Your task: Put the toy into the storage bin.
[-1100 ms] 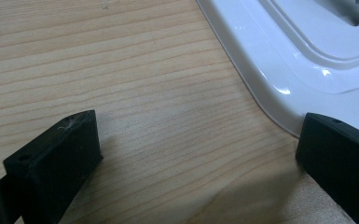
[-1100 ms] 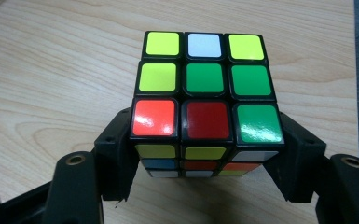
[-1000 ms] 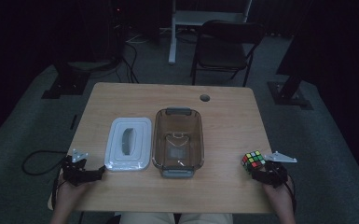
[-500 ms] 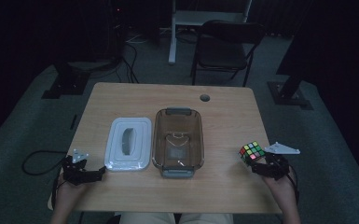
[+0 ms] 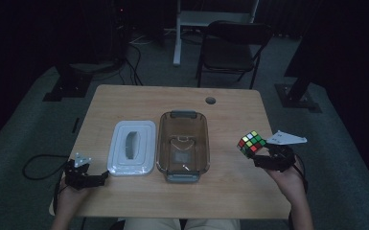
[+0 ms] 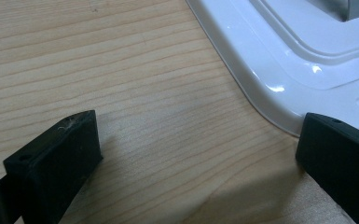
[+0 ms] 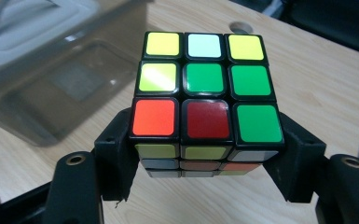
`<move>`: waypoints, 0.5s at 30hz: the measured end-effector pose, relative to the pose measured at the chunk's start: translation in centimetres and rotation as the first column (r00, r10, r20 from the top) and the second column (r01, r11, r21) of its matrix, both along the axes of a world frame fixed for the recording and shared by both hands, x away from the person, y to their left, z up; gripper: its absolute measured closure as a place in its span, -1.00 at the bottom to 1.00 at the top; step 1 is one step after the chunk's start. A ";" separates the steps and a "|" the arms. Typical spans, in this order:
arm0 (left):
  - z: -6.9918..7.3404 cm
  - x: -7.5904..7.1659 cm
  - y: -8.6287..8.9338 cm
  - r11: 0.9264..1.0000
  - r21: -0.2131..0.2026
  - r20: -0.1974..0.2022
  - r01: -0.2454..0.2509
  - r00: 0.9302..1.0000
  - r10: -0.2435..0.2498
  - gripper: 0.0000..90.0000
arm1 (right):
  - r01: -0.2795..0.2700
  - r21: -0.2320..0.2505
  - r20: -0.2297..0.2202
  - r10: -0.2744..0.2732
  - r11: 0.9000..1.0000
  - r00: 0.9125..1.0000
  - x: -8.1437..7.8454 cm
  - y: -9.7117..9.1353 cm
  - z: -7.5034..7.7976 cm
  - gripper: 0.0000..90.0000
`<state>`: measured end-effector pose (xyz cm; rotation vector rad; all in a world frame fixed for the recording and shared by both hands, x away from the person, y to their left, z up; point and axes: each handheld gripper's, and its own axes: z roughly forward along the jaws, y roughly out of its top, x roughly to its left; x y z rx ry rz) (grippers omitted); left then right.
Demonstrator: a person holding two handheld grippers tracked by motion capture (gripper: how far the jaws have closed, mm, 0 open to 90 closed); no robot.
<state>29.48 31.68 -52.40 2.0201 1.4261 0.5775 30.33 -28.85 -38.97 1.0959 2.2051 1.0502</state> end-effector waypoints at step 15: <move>0.0 0.0 0.0 1.000 0.000 -0.001 0.003 1.000 -0.003 -0.99 | -0.190 0.013 0.054 0.189 0.982 0.981 0.7 4.1 4.6 -0.25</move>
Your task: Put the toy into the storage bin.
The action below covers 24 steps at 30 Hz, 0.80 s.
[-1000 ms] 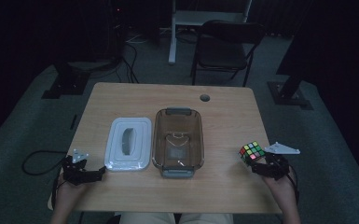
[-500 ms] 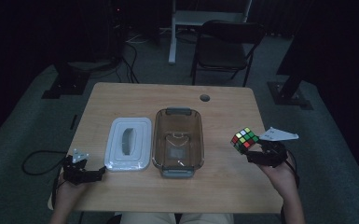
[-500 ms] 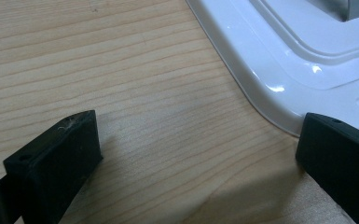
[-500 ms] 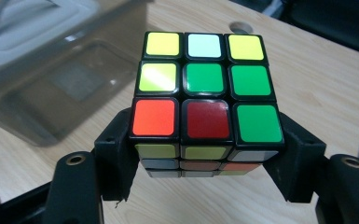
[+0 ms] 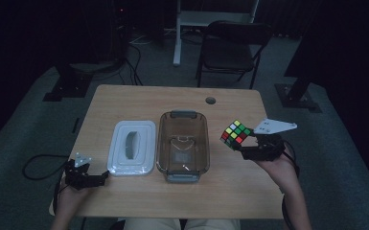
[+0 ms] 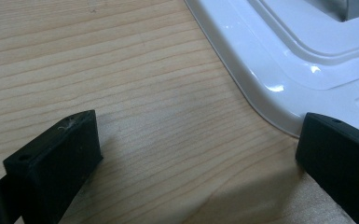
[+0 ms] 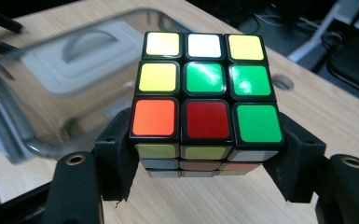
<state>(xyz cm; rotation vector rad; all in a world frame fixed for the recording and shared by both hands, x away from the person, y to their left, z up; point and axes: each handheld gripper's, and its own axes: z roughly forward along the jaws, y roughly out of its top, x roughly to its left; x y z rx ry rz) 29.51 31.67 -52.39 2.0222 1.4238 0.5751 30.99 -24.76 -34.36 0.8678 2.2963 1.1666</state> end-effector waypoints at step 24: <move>0.0 0.0 0.0 1.000 0.000 0.002 0.000 1.000 0.000 -0.99 | -0.384 -0.089 -0.054 0.381 0.919 0.923 1.4 9.7 1.2 -0.25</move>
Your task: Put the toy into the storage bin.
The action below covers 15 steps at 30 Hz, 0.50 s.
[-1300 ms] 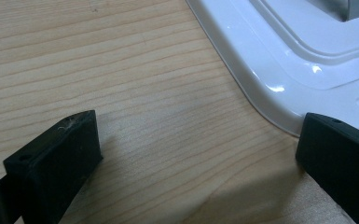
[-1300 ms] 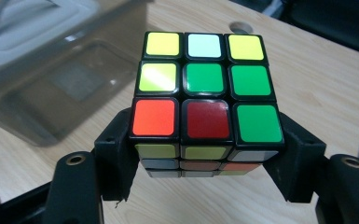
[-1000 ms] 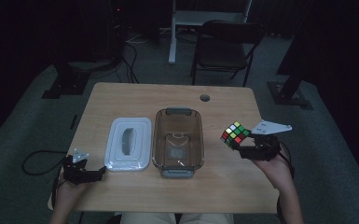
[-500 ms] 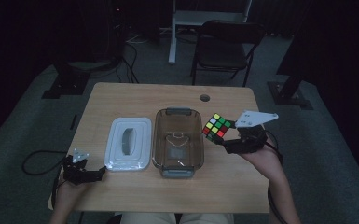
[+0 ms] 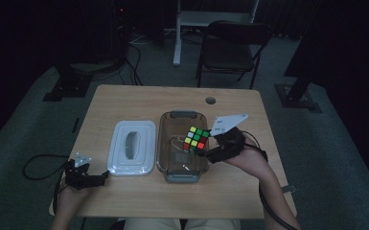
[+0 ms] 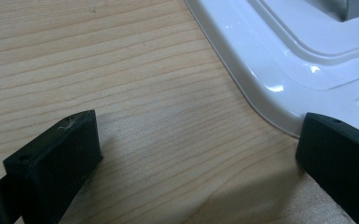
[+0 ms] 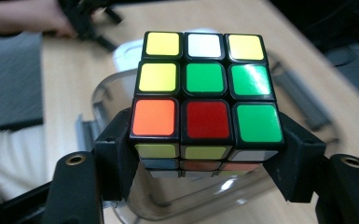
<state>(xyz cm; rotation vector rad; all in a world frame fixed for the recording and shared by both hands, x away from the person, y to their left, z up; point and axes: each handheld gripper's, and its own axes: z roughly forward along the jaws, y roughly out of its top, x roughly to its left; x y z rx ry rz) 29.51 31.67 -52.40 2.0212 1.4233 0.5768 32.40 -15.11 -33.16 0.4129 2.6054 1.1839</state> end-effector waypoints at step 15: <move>0.0 0.0 0.0 1.000 -0.001 0.000 -0.001 1.000 0.001 -0.99 | -0.084 -0.137 -0.120 0.067 0.987 0.990 2.1 4.2 -4.2 -0.25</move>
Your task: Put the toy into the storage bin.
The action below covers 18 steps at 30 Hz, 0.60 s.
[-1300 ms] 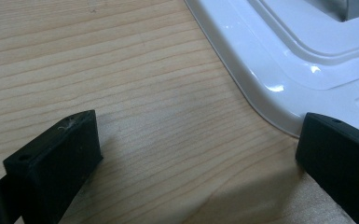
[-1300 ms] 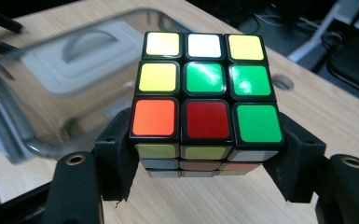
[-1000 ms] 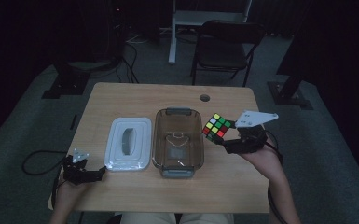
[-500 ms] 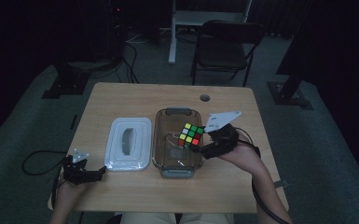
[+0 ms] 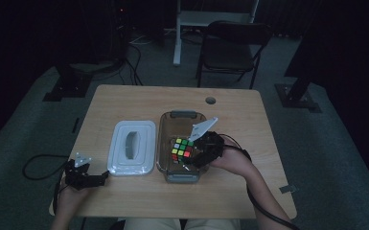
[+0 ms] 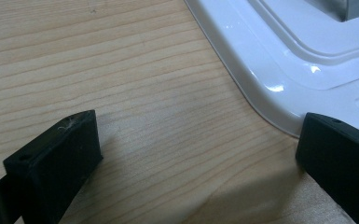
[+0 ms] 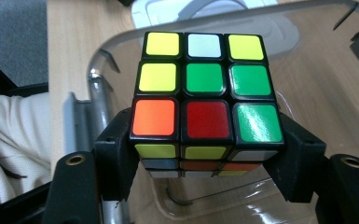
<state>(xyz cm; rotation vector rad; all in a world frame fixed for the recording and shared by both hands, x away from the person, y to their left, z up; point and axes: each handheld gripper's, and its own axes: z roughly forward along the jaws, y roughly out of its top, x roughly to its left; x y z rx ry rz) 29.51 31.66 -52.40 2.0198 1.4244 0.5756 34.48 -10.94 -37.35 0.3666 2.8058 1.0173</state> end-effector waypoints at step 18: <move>0.0 0.0 0.0 1.000 0.002 0.002 0.001 1.000 -0.001 -0.99 | -0.004 -0.178 -0.089 -0.012 0.984 0.996 1.9 2.5 -2.7 -0.25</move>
